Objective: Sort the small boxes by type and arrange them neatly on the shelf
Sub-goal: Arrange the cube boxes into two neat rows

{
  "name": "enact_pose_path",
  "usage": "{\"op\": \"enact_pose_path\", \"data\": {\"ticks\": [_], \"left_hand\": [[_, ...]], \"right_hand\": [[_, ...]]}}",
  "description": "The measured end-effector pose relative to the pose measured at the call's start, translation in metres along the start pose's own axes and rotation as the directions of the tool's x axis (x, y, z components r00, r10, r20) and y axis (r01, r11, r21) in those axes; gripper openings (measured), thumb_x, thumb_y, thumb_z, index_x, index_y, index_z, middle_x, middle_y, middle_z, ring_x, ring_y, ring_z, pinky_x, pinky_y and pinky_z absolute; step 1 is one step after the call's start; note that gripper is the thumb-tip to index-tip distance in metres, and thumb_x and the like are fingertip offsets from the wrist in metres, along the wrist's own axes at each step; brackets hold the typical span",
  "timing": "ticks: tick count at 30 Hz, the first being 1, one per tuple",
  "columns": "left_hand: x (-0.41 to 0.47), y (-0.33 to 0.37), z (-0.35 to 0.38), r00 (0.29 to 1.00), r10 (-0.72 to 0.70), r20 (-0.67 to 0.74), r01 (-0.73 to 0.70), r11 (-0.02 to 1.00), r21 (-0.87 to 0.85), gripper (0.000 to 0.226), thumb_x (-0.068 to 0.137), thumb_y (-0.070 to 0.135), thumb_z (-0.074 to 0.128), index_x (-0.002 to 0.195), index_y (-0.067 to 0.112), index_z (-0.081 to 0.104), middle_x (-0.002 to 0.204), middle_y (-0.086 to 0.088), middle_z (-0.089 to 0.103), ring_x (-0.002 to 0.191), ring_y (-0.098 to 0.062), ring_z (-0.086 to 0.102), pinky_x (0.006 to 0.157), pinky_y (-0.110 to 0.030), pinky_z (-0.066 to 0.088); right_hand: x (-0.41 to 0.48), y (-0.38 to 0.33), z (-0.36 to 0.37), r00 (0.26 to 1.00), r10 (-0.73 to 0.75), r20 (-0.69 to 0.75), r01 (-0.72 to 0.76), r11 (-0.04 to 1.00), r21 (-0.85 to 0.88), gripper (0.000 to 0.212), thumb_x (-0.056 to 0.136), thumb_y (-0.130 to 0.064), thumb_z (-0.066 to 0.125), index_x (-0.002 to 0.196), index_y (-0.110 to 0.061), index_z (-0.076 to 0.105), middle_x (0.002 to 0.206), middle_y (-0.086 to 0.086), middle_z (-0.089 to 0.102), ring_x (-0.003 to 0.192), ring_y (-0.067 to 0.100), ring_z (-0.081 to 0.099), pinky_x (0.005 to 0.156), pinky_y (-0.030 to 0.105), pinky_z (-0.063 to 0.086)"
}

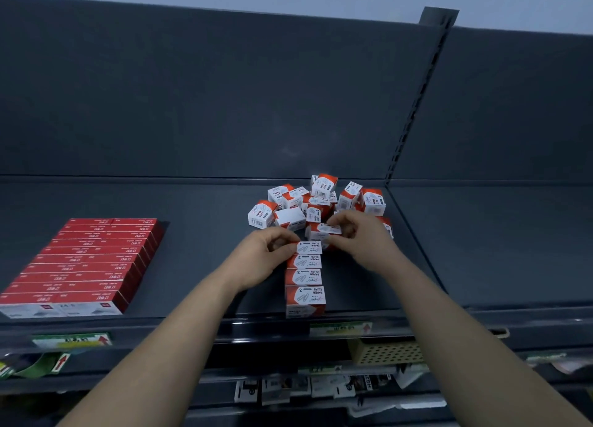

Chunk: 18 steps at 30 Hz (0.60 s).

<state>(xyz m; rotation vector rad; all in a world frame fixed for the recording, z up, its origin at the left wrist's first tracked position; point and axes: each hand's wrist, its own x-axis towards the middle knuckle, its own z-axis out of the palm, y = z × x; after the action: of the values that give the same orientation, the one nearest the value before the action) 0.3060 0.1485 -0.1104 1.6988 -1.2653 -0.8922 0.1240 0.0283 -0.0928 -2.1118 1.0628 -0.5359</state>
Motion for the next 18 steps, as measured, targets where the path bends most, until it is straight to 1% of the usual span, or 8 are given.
{"op": "enact_pose_path", "data": {"ticks": [3,5,7,9,11,13,15,18], "left_hand": [[0.002,-0.001,0.001,1.000,-0.009,-0.025,0.009,1.000,-0.024,0.016,0.087,0.028,0.067,0.103,0.023,0.065,0.096,-0.001,0.071,0.087,-0.011,0.066,0.076,-0.022,0.051],[0.003,-0.003,0.000,0.996,-0.035,-0.080,0.031,0.998,-0.051,0.025,0.082,0.028,0.072,0.103,0.020,0.061,0.096,0.000,0.069,0.085,-0.010,0.065,0.073,-0.019,0.051],[0.004,-0.005,-0.001,0.992,-0.054,-0.115,0.045,0.996,-0.081,0.031,0.078,0.031,0.076,0.102,0.019,0.059,0.097,-0.001,0.067,0.084,-0.013,0.064,0.076,-0.025,0.052],[0.004,-0.004,-0.002,0.993,-0.058,-0.103,0.048,0.995,-0.091,0.031,0.079,0.035,0.074,0.103,0.019,0.060,0.096,-0.001,0.068,0.087,-0.017,0.066,0.079,-0.029,0.053],[0.005,-0.003,-0.003,0.994,-0.064,-0.083,0.057,0.995,-0.081,0.027,0.084,0.036,0.069,0.103,0.019,0.062,0.095,-0.002,0.068,0.090,-0.018,0.067,0.081,-0.030,0.053],[0.006,-0.001,-0.006,0.993,-0.072,-0.097,0.064,0.995,-0.079,0.020,0.087,0.033,0.066,0.099,0.018,0.062,0.092,-0.006,0.068,0.088,-0.023,0.068,0.081,-0.036,0.055],[0.010,0.000,-0.012,0.977,-0.052,-0.205,0.050,0.999,-0.016,0.012,0.090,0.030,0.062,0.092,0.018,0.062,0.085,-0.004,0.068,0.080,-0.024,0.067,0.075,-0.038,0.056],[0.021,0.000,-0.023,0.914,0.001,-0.405,0.055,0.990,0.128,0.006,0.089,0.023,0.062,0.088,0.017,0.063,0.080,0.002,0.065,0.069,-0.013,0.057,0.065,-0.025,0.047]], "right_hand": [[0.004,-0.004,0.007,0.995,-0.044,0.090,0.043,0.999,0.011,0.024,0.084,-0.025,0.072,0.106,-0.029,0.066,0.093,-0.011,0.066,0.086,0.007,0.062,0.073,0.024,0.054],[0.006,-0.005,0.006,0.987,-0.055,0.154,0.055,0.998,0.002,0.025,0.087,-0.019,0.068,0.111,-0.028,0.066,0.100,-0.016,0.063,0.093,0.002,0.060,0.075,0.016,0.049],[0.007,-0.005,0.005,0.980,-0.052,0.191,0.048,0.999,0.026,0.026,0.091,-0.014,0.063,0.113,-0.026,0.066,0.107,-0.016,0.062,0.100,0.001,0.058,0.078,0.014,0.047],[0.009,-0.004,0.006,0.975,-0.045,0.216,0.028,0.996,0.081,0.027,0.093,-0.010,0.058,0.109,-0.029,0.068,0.113,-0.012,0.064,0.105,0.004,0.059,0.085,0.019,0.050],[0.011,-0.005,0.009,0.977,-0.033,0.209,0.012,0.994,0.105,0.030,0.094,-0.007,0.053,0.104,-0.031,0.067,0.113,-0.010,0.065,0.104,0.005,0.061,0.088,0.025,0.052],[0.014,-0.006,0.010,0.984,-0.014,0.179,-0.006,0.993,0.114,0.033,0.096,-0.003,0.047,0.107,-0.028,0.065,0.107,-0.011,0.066,0.097,0.003,0.063,0.087,0.025,0.053],[0.019,-0.008,0.010,0.985,-0.002,0.170,-0.020,0.992,0.127,0.037,0.097,0.001,0.041,0.115,-0.023,0.062,0.103,-0.010,0.066,0.094,0.005,0.064,0.087,0.026,0.054],[0.028,-0.012,0.011,0.979,0.016,0.202,-0.045,0.989,0.141,0.043,0.096,0.005,0.034,0.124,-0.017,0.059,0.102,-0.003,0.064,0.096,0.012,0.064,0.090,0.031,0.054]]}}
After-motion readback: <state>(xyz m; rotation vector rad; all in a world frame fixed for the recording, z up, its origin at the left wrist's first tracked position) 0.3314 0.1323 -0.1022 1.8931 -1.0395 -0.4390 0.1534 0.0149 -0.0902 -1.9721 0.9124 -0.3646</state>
